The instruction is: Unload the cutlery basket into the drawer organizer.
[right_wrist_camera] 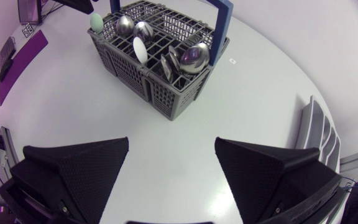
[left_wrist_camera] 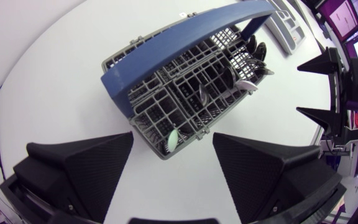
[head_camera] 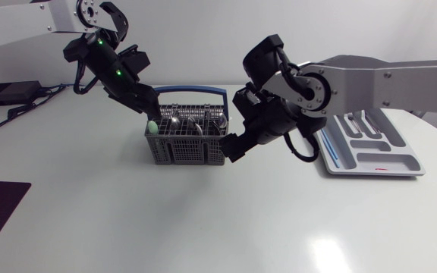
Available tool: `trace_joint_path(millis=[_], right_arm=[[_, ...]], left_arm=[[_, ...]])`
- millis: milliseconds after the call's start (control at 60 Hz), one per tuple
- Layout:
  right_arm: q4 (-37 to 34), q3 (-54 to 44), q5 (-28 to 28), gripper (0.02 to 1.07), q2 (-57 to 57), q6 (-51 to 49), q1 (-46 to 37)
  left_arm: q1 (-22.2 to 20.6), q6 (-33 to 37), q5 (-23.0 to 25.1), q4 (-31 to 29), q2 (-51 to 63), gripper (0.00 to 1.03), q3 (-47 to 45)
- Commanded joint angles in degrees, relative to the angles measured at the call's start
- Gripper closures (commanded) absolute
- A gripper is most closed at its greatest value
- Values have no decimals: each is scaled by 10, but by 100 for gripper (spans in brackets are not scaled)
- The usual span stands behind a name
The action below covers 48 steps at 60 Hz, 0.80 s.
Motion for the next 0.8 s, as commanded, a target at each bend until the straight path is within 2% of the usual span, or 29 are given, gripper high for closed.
trace_joint_path(millis=[0, 350, 483, 583, 783], right_arm=[[-7, -15, 2, 7, -3, -10, 4], [-7, -17, 2, 7, -1, -10, 6], [-7, -18, 2, 7, 0, -10, 6], [-7, -18, 2, 7, 1, -10, 6], [-6, -21, 2, 7, 2, -11, 6]], left_arm=[[6, 29, 13, -18, 25, 14, 28], [8, 77, 23, -45, 47, 14, 41], [10, 81, 23, -45, 54, 20, 41], [9, 85, 23, -47, 59, 20, 41], [9, 84, 23, -48, 62, 31, 37]])
